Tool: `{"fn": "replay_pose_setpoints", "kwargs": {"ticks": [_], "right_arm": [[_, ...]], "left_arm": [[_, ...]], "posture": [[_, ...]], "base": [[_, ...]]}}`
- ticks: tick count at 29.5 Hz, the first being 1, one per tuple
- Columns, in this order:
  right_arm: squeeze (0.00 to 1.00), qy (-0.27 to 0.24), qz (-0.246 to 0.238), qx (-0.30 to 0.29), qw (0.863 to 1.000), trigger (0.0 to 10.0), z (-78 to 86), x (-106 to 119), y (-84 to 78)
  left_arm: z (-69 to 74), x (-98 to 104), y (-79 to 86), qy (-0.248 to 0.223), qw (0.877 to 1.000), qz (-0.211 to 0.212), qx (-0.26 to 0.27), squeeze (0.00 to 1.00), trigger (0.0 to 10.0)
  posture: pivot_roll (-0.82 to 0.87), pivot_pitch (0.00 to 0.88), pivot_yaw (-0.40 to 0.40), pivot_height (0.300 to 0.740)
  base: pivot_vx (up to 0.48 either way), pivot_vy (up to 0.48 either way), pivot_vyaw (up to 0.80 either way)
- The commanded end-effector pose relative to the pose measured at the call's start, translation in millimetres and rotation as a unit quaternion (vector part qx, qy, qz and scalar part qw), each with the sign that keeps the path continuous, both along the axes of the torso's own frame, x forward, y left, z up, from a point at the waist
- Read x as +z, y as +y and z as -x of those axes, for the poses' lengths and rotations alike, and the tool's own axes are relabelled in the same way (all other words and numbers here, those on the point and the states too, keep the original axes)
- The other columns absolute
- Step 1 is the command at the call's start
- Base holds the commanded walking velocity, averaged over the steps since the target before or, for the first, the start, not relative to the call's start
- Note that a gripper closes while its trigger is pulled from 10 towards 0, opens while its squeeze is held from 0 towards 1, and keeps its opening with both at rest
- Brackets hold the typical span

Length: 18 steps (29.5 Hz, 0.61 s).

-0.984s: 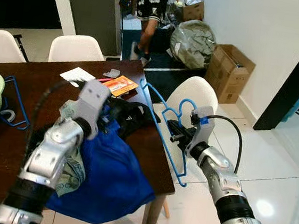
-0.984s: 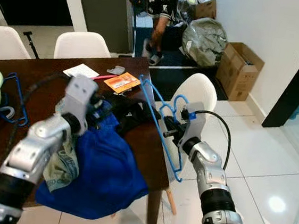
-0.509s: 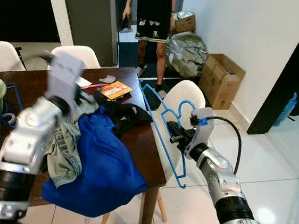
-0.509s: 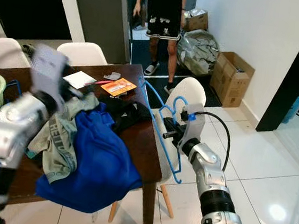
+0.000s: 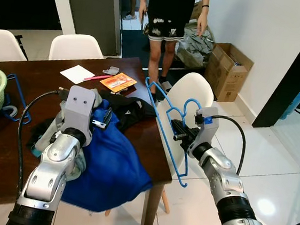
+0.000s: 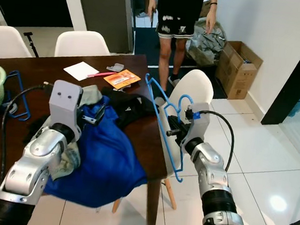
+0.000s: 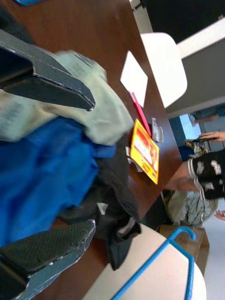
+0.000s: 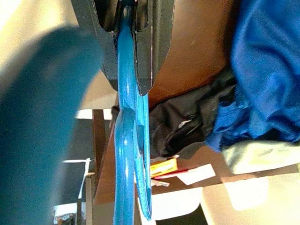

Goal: Hang hanger

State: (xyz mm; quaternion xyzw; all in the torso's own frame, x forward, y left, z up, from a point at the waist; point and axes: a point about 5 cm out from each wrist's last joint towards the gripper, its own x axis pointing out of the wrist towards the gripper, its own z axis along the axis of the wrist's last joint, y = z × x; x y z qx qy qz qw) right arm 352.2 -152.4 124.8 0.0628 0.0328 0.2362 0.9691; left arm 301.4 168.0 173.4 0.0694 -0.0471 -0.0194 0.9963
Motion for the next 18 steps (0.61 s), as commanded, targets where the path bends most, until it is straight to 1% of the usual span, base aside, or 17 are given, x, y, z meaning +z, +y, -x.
{"fn": "replay_pose_setpoints", "kwargs": {"ticks": [1, 2, 4, 7, 15, 16, 18], "right_arm": [[0.00, -0.002, -0.005, -0.006, 1.000, 10.0, -0.1, 1.3, -1.1], [0.00, -0.002, -0.005, -0.006, 1.000, 10.0, -0.1, 1.3, -1.1], [0.00, -0.002, -0.004, -0.007, 1.000, 10.0, -0.3, 1.4, -1.7], [0.00, -0.002, -0.001, -0.007, 1.000, 10.0, -0.4, 1.2, -1.6], [0.00, -0.002, 0.003, -0.009, 1.000, 10.0, 0.7, 0.2, -2.9], [0.00, -0.003, 0.009, -0.011, 1.000, 10.0, 2.6, -0.8, -4.3], [0.00, -0.004, 0.011, -0.012, 1.000, 10.0, 3.3, -1.1, -4.7]], "left_arm": [[0.8, -1.9, 13.5, 0.000, 1.000, -0.014, 0.026, 0.00, 10.0], [0.8, -1.9, 13.5, 0.000, 1.000, -0.014, 0.026, 0.00, 10.0], [-1.0, 0.1, 19.7, -0.003, 0.999, -0.016, 0.036, 0.00, 10.0], [-1.5, 0.4, 19.1, -0.005, 0.999, -0.019, 0.037, 0.00, 10.0], [1.0, -6.8, 8.6, 0.001, 0.999, -0.019, 0.027, 0.00, 10.0], [3.9, -13.6, 2.9, 0.010, 1.000, -0.018, 0.020, 0.00, 10.0], [5.0, -16.5, 1.2, 0.013, 1.000, -0.017, 0.018, 0.00, 10.0]], "posture": [[0.00, 0.040, 0.017, 0.740], [0.00, 0.040, 0.017, 0.740], [0.00, 0.037, 0.013, 0.740], [0.00, 0.032, 0.012, 0.740], [0.00, 0.025, 0.011, 0.740], [-0.01, 0.019, 0.010, 0.740], [0.00, 0.018, 0.010, 0.740]], "base": [[-0.315, 0.000, 0.00], [-0.315, 0.000, 0.00], [-0.334, 0.000, 0.00], [-0.354, 0.000, 0.00], [-0.379, 0.000, 0.00], [-0.382, 0.000, 0.00], [-0.382, 0.000, 0.00]]}}
